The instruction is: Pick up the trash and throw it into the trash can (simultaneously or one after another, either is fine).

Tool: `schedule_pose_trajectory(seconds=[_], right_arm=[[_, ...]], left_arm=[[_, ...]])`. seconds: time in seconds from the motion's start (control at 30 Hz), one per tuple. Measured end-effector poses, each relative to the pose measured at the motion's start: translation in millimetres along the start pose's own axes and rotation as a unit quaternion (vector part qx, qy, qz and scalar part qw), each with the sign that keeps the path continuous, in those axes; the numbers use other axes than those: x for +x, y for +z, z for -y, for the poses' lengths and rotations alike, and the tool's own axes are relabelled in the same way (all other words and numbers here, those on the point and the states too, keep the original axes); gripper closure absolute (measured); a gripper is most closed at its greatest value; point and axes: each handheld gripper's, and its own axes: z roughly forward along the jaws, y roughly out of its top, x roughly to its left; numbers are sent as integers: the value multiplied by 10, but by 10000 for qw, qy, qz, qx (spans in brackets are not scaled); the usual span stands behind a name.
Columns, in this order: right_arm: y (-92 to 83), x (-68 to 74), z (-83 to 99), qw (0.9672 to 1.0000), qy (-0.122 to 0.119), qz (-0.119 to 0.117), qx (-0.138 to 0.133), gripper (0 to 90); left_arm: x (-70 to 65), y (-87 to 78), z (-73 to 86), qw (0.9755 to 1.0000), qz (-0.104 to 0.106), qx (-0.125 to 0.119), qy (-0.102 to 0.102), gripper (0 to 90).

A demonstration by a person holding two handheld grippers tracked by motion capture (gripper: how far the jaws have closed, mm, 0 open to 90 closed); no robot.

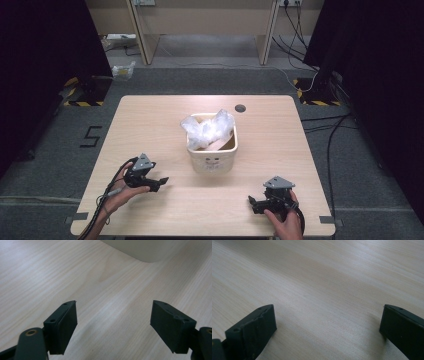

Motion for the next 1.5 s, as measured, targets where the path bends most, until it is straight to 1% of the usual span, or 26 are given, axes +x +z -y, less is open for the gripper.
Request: schedule_pose_trajectory(seconds=[0.17, 0.27, 0.33, 0.47, 0.53, 0.63, 0.7, 0.73, 0.77, 0.8, 0.83, 0.87, 0.93, 1.03, 1.5], right_arm=[[1, -2, 0, 10000, -14, 0, -5, 7], [1, -2, 0, 10000, -15, 0, -5, 7], [0, 1, 0, 10000, -2, 1, -2, 7], [0, 1, 0, 10000, -7, -2, -3, 7], [2, 0, 0, 10000, -14, -3, -15, 7], [1, 1, 0, 10000, -14, 1, -12, 7], [1, 2, -1, 10000, -7, -7, -13, 7], [-1, 3, 0, 10000, -12, -12, -7, 7], [0, 3, 0, 10000, -22, -13, -9, 7], [1, 2, 0, 10000, -29, -14, -12, 7], [0, 2, 1, 10000, -29, -14, -12, 7], [0, 3, 1, 10000, -22, -13, -9, 7], [-1, 3, 1, 10000, -25, -9, -10, 7], [-1, 4, 1, 10000, -23, -8, -10, 7], [0, 3, 2, 10000, -29, -9, -14, 7]], left_arm=[[-17, -14, 62, 9999, -78, 56, 40, 203], [-31, -16, 94, 10000, -55, 60, 9, 203], [-40, -14, 113, 9999, -75, 94, 30, 202], [-65, -14, 134, 9995, -136, 207, 192, 198], [-81, -9, 153, 9993, -101, 266, 238, 192], [-96, -16, 178, 9994, -44, 255, 219, 182], [-96, -20, 191, 9995, -57, 234, 191, 170], [-90, -18, 201, 9997, -30, 217, 133, 163], [-83, -10, 218, 9998, 33, 179, 27, 156], [-72, 6, 243, 9998, 150, 108, -125, 145], [-70, 21, 271, 9998, 153, -11, -97, 122], [-67, 21, 271, 9998, 167, -11, -90, 101], [-63, 23, 270, 9998, 214, 7, -50, 95], [-65, 30, 267, 9996, 266, 31, 4, 64], [-65, 31, 267, 9996, 265, 31, 4, 62]])
